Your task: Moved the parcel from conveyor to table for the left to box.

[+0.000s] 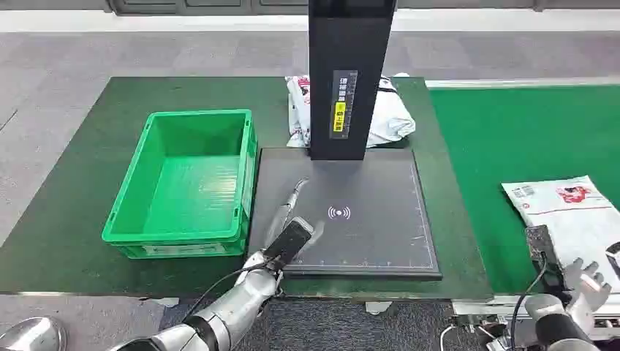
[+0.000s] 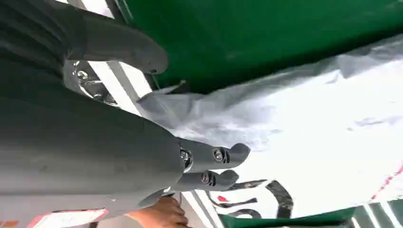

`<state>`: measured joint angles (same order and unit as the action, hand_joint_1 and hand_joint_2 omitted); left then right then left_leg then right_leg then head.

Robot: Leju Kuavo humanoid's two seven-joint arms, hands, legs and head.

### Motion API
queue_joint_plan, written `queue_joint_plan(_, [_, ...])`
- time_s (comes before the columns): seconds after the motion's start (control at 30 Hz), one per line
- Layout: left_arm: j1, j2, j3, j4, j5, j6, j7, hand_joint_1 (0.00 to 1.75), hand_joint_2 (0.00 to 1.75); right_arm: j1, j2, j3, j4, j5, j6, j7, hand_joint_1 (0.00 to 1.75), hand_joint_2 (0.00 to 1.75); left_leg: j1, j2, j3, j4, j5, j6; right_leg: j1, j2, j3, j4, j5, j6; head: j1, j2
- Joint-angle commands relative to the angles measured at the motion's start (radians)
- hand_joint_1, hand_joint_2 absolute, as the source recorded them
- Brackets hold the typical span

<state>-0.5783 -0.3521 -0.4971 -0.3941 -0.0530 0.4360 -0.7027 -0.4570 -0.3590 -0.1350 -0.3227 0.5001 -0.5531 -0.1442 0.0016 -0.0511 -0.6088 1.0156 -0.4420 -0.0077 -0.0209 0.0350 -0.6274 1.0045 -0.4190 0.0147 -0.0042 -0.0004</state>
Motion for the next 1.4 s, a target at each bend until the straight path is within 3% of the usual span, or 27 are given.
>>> queue_joint_plan(0.03, [-0.01, 0.027, 0.043, 0.017, -0.001, -0.002, 0.005, 0.0, 1.75, -0.075, 0.013, -0.069, 0.056, 0.002, 0.016, -0.004, 0.0, 1.75, 0.0, 0.007, 0.003, -0.001, -0.001, 0.0, 0.001, 0.001, 0.002, -0.001, 0.0, -0.001, 0.0, 0.0])
queue_joint_plan(0.23, [-0.011, 0.022, 0.043, 0.022, -0.004, -0.013, 0.005, 0.0, 1.75, -0.073, -0.015, -0.08, 0.082, 0.0, 0.09, 0.029, 0.0, 1.75, 0.0, 0.005, 0.003, -0.001, -0.001, 0.0, 0.001, 0.0, 0.003, -0.001, 0.0, -0.001, 0.0, 0.0])
queue_joint_plan(0.33, [-0.011, 0.024, 0.052, 0.022, -0.003, -0.016, 0.005, 0.0, 1.75, -0.065, -0.019, -0.041, 0.087, 0.051, 0.239, 0.094, 0.0, 1.75, 0.0, 0.007, 0.006, -0.002, -0.002, 0.0, 0.001, -0.001, 0.005, -0.002, -0.001, -0.002, 0.0, 0.0])
queue_joint_plan(0.5, [-0.011, 0.024, 0.052, 0.022, -0.003, -0.016, 0.005, 0.0, 1.75, -0.065, -0.019, -0.041, 0.087, 0.051, 0.239, 0.094, 0.0, 1.75, 0.0, 0.008, 0.006, -0.002, -0.002, 0.0, 0.001, 0.0, 0.005, -0.002, -0.001, -0.002, 0.0, 0.0])
queue_joint_plan(0.63, [-0.005, 0.03, 0.058, 0.014, -0.004, -0.017, 0.005, 0.0, 1.75, -0.07, -0.016, -0.041, 0.086, 0.062, 0.333, 0.103, 0.0, 1.75, 0.0, 0.008, 0.006, -0.002, -0.002, 0.0, 0.002, -0.001, 0.005, -0.003, 0.0, -0.002, 0.0, 0.0])
queue_joint_plan(0.67, [0.003, 0.033, 0.059, -0.007, -0.003, -0.019, 0.005, 0.0, 1.75, -0.051, 0.016, -0.02, 0.095, 0.093, 0.315, 0.157, 0.0, 1.75, 0.0, 0.004, 0.003, -0.001, -0.001, 0.0, 0.001, 0.0, 0.003, -0.001, 0.0, -0.001, 0.0, 0.0])
queue_joint_plan(0.73, [0.002, 0.031, 0.055, -0.009, -0.008, -0.028, 0.005, 0.0, 1.75, -0.008, 0.077, -0.038, 0.117, 0.077, 0.324, 0.15, 0.0, 1.75, 0.001, 0.008, 0.007, -0.003, -0.002, 0.0, 0.003, 0.001, 0.006, -0.004, 0.0, -0.002, 0.0, 0.0])
queue_joint_plan(0.77, [0.003, 0.031, 0.054, -0.007, -0.008, -0.028, 0.005, 0.0, 1.75, 0.006, 0.091, -0.044, 0.126, 0.075, 0.314, 0.141, 1.75, 1.75, 0.001, 0.008, 0.007, -0.003, -0.002, 0.0, 0.003, 0.001, 0.006, -0.004, 0.001, -0.001, 0.0, 0.0])
queue_joint_plan(0.97, [0.008, 0.02, 0.067, -0.004, 0.001, -0.032, 0.005, 0.0, 1.75, -0.023, 0.041, -0.074, 0.099, 0.059, 0.348, 0.046, 1.75, 1.75, 0.003, 0.003, 0.01, -0.002, -0.002, 0.002, 0.004, -0.003, 0.012, -0.006, -0.001, 0.0, 0.0, 0.0])
queue_joint_plan(1.13, [0.006, 0.017, 0.076, 0.004, 0.004, -0.034, 0.005, 0.0, 1.75, -0.055, 0.019, -0.08, 0.083, 0.072, 0.33, 0.016, 1.75, 1.75, 0.002, 0.009, 0.012, -0.001, -0.003, 0.003, 0.004, 0.001, 0.013, -0.007, 0.0, 0.001, 0.0, 0.0])
queue_joint_plan(1.27, [-0.011, 0.018, 0.089, 0.027, -0.006, -0.019, 0.005, 0.0, 1.75, -0.107, 0.005, -0.117, 0.047, 0.068, 0.311, -0.097, 1.75, 1.75, 0.002, 0.008, 0.011, -0.001, -0.003, 0.002, 0.004, 0.0, 0.013, -0.007, 0.0, 0.001, 0.0, 0.0])
queue_joint_plan(1.3, [-0.012, 0.019, 0.091, 0.027, -0.006, -0.022, 0.005, 0.0, 1.75, -0.119, 0.001, -0.116, 0.042, 0.073, 0.322, -0.084, 1.75, 1.75, 0.002, 0.009, 0.012, -0.002, -0.003, 0.002, 0.004, 0.0, 0.013, -0.007, 0.0, 0.0, 0.0, 0.0])
queue_joint_plan(1.4, [-0.017, 0.026, 0.107, 0.029, -0.01, -0.004, 0.005, 0.0, 1.75, -0.131, 0.035, -0.134, 0.003, 0.081, 0.265, -0.178, 1.75, 1.75, 0.001, 0.009, 0.009, 0.0, -0.003, 0.002, 0.003, 0.003, 0.01, -0.005, 0.0, 0.001, 0.0, 0.0])
